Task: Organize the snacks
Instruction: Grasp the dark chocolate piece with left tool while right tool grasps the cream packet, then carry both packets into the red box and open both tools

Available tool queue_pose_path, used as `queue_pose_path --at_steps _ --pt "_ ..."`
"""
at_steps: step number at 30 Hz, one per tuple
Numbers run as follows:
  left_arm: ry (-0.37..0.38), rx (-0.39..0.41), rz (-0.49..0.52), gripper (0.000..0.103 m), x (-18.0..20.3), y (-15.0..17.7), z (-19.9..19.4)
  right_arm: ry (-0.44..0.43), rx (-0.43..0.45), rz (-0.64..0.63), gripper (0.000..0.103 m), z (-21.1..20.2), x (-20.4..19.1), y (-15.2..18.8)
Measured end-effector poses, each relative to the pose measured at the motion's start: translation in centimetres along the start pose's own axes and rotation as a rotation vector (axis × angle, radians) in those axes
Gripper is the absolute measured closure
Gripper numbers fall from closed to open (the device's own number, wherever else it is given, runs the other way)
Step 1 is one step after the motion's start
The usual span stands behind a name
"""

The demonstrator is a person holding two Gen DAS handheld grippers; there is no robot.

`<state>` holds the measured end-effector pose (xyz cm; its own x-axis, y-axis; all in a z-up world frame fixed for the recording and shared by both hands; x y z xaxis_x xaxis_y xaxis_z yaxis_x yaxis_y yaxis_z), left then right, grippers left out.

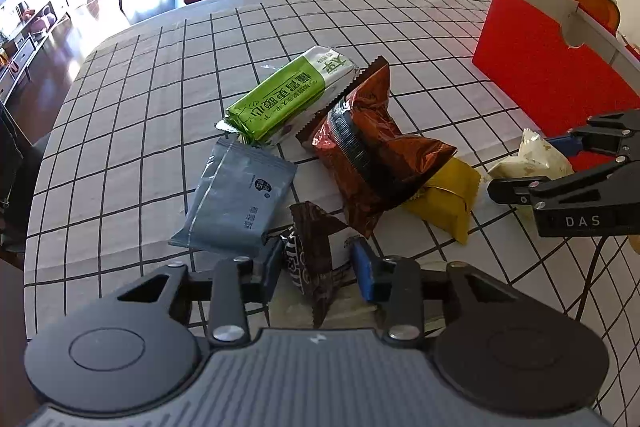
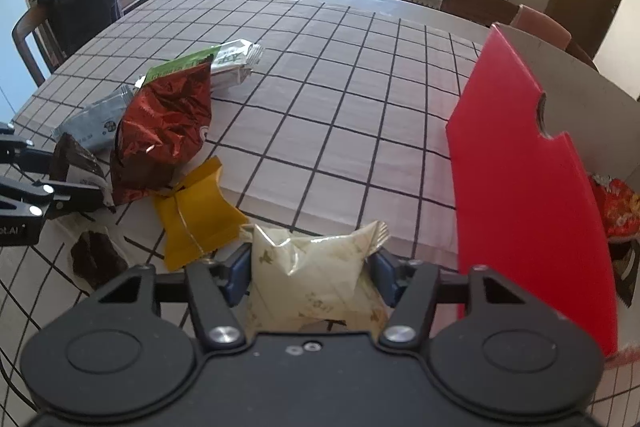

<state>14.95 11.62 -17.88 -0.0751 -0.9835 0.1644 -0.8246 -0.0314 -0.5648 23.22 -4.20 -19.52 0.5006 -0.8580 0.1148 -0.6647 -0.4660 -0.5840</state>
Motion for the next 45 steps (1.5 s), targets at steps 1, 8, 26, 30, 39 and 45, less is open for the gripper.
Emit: queue_pose_path --at_steps 1,8,26,30,39,45 --pt "-0.001 0.0 0.001 0.069 0.0 0.0 0.0 0.0 0.0 0.005 0.044 -0.1 0.0 0.0" --pt "0.017 0.016 -0.041 0.072 -0.4 0.1 -0.6 -0.001 0.015 0.043 0.045 -1.5 0.6 0.6" --pt "0.03 0.07 -0.131 0.075 0.6 0.2 -5.3 -0.056 0.095 0.107 0.045 -8.9 3.1 0.6" --pt "0.033 0.099 -0.134 0.075 2.0 -0.7 -7.0 -0.056 0.119 0.124 0.045 -10.5 4.6 -0.1" --pt "0.042 0.161 -0.075 0.075 7.1 -4.8 -8.6 -0.028 0.201 0.12 0.045 -13.5 9.2 -1.6" --pt "0.083 0.193 -0.018 0.075 12.1 -8.1 -7.8 0.012 0.222 0.131 0.045 -13.4 13.3 -2.1"
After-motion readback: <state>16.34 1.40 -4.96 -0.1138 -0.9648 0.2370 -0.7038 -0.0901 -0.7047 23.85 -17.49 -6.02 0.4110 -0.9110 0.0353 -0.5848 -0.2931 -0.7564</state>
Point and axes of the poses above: each gripper's, at about its wrist camera, not at the fingertips, and z roughly the way its jaws point, x to its right, y to its underside, the point moved 4 cm from there along z, roughly the way its jaws point, and after that the axes turned 12 degrees about y, right-handed, at the moved point
